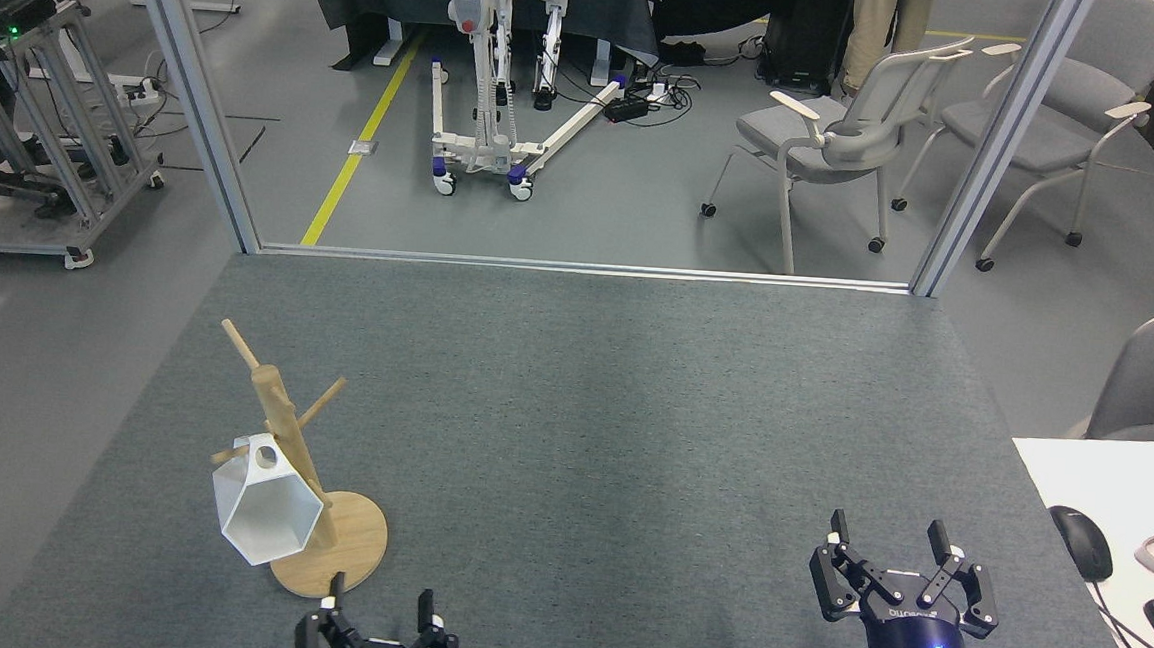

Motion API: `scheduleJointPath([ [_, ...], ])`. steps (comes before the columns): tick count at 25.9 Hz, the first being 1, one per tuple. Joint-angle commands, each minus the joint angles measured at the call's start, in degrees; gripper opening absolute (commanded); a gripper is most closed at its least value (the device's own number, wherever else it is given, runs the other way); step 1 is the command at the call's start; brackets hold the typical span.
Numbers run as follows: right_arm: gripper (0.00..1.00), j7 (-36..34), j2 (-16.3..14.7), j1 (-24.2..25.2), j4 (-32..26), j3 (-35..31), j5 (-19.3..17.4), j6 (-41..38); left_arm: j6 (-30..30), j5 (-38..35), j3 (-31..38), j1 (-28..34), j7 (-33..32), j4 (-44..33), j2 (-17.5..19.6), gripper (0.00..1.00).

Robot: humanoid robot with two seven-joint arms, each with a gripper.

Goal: Hang cup on storage rack

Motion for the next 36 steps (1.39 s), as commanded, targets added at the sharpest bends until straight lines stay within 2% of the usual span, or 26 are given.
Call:
scheduleJointPath([
  [1, 0.99, 0.0, -0.1, -0.1, -0.2, 0.0, 0.0, 0.0, -12.5, 0.0, -2.7, 0.1, 0.4, -5.5, -0.6, 1.00],
  [4, 0.99, 0.0, -0.3, -0.1, -0.3, 0.1, -0.1, 0.0, -25.9, 0.0, -1.8, -0.4, 2.4, -9.6, -4.1, 1.00],
  [8, 0.99, -0.4, -0.3, 0.4, -0.7, 0.4, -0.1, 0.0, -38.1, 2.3, 2.9, -2.5, 2.5, -13.4, -9.8, 1.00],
  [10, 0.99, -0.5, -0.3, 0.7, -1.5, 0.4, -0.3, -0.1, -43.2, 10.4, 6.4, -3.5, 2.6, -13.7, -11.9, 1.00],
  [12, 0.99, -0.7, -0.3, 1.0, -1.9, 0.4, -0.4, -0.1, -47.3, 21.8, 9.6, -4.6, 2.8, -12.9, -12.3, 1.00],
  [14, 1.00, -1.1, -0.4, 1.4, -1.8, 0.4, -0.4, -0.2, -49.7, 29.4, 12.1, -5.9, 2.8, -12.6, -12.3, 1.00],
  [21, 0.99, -0.6, -0.5, 1.5, -1.4, 0.6, -0.7, 0.1, -47.3, 29.7, 17.3, -7.8, 1.7, -12.3, -11.8, 1.00],
  [24, 1.00, -0.6, -0.6, 1.7, -1.3, 0.6, -0.8, 0.0, -45.2, 29.6, 17.6, -7.7, 1.8, -13.2, -11.5, 1.00],
  [27, 1.00, -0.6, -0.6, 1.6, -1.1, 0.5, -2.7, -0.2, -43.3, 29.1, 18.2, -7.9, 1.9, -13.7, -10.9, 1.00],
  [32, 1.00, -1.1, -0.8, 1.4, -1.2, 0.6, -8.0, -0.3, -43.0, 28.4, 19.0, -7.9, 1.9, -13.9, -8.9, 1.00],
  [36, 1.00, -1.2, -0.8, 1.3, -1.2, 0.7, -8.7, -0.3, -43.0, 26.8, 19.2, -9.0, 1.6, -14.0, -8.1, 1.00],
])
